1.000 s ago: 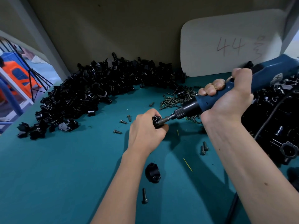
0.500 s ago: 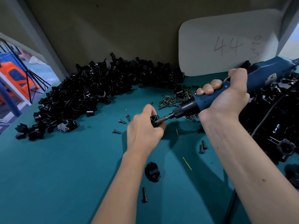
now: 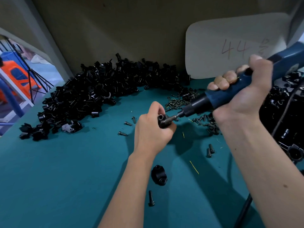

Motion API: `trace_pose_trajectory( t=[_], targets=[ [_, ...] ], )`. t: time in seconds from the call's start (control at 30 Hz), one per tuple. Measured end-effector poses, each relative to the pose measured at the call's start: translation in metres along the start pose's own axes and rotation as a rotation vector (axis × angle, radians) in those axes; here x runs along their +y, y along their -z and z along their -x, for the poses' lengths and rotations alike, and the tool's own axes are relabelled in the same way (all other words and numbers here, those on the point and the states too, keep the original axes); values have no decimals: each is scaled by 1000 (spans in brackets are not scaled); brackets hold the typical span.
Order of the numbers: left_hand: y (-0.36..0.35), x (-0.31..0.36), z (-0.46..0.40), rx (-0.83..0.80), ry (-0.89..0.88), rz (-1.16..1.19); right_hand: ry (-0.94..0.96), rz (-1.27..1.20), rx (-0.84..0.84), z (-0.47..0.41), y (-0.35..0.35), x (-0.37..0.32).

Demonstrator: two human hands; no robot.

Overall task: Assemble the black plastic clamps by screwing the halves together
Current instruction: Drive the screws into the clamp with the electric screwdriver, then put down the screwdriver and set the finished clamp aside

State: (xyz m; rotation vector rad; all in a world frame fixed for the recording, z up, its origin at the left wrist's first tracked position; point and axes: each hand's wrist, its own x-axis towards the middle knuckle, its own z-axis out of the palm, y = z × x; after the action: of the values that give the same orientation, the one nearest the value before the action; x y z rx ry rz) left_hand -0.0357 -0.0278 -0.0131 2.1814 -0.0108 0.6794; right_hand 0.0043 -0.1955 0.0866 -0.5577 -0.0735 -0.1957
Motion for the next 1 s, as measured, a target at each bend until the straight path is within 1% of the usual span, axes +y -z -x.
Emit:
trace_pose_trajectory(
  t=[0.1, 0.2, 0.27, 0.33, 0.37, 0.4, 0.43, 0.53, 0.57, 0.63, 0.7, 0.77, 0.8, 0.87, 0.9, 0.93, 1.0],
  targets=[
    [-2, -1, 0, -23, 6, 140, -8, 46, -157, -3, 1, -5],
    [1, -1, -1, -51, 90, 311, -51, 23, -179, -2, 1, -4],
    [7, 0, -3, -127, 195, 531, -103, -109, -149, -5, 2, -6],
    [15, -1, -7, -205, 333, 872, -168, -292, -134, -8, 7, -10],
    [18, -1, -10, -229, 392, 1030, -196, -324, -126, -10, 10, -12],
    [22, -3, -11, -228, 452, 1141, -219, -284, -115, -11, 12, -11],
    [26, -4, -13, -218, 517, 1231, -240, -187, -102, -10, 14, -9],
    [31, -7, -16, -187, 767, 1439, -340, 240, -61, -8, 13, 6],
    [31, -8, -16, -164, 814, 1472, -379, 394, -59, -7, 13, 12],
    [31, -9, -16, -99, 842, 1486, -427, 661, -84, -4, 15, 29],
    [30, -10, -16, -57, 839, 1486, -425, 838, -90, 3, 21, 48],
    [30, -9, -17, -34, 834, 1474, -368, 983, -56, 10, 30, 64],
    [29, -9, -17, -24, 828, 1448, -305, 1111, -51, 11, 34, 69],
    [27, -8, -18, 2, 796, 1347, -135, 1458, -62, 11, 38, 73],
    [24, -7, -18, 16, 772, 1268, -61, 1591, -77, 11, 39, 72],
    [22, -6, -17, 30, 741, 1168, -13, 1664, -97, 11, 39, 71],
    [13, -2, -15, 62, 659, 941, 20, 1741, -132, 11, 41, 72]
  ],
)
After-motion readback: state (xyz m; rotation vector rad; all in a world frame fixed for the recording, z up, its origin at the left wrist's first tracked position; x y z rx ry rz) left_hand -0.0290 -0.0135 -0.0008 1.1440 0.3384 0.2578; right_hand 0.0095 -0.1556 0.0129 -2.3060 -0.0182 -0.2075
